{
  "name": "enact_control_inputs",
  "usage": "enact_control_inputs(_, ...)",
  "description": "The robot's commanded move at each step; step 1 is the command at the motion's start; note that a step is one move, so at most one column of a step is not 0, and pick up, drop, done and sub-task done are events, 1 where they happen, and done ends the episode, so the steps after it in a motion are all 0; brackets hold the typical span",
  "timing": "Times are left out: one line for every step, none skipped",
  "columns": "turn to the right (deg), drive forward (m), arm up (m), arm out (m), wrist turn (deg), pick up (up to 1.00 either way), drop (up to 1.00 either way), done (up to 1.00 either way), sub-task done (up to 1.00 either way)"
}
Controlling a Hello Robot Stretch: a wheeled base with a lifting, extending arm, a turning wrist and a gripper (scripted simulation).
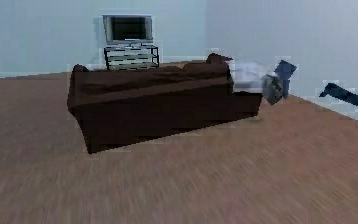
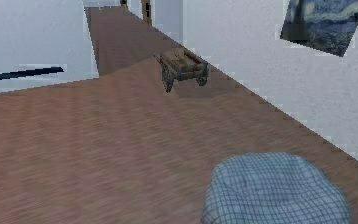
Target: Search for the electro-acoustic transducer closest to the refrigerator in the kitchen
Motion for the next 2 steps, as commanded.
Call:
enact_control_inputs(0.0, 0.10, 0.00, 0.00, 0.0, 0.00, 0.00, 0.00, 0.00)
enact_control_inputs(45.0, 0.00, 0.00, 0.00, 0.0, 0.00, 0.00, 0.00, 0.00)
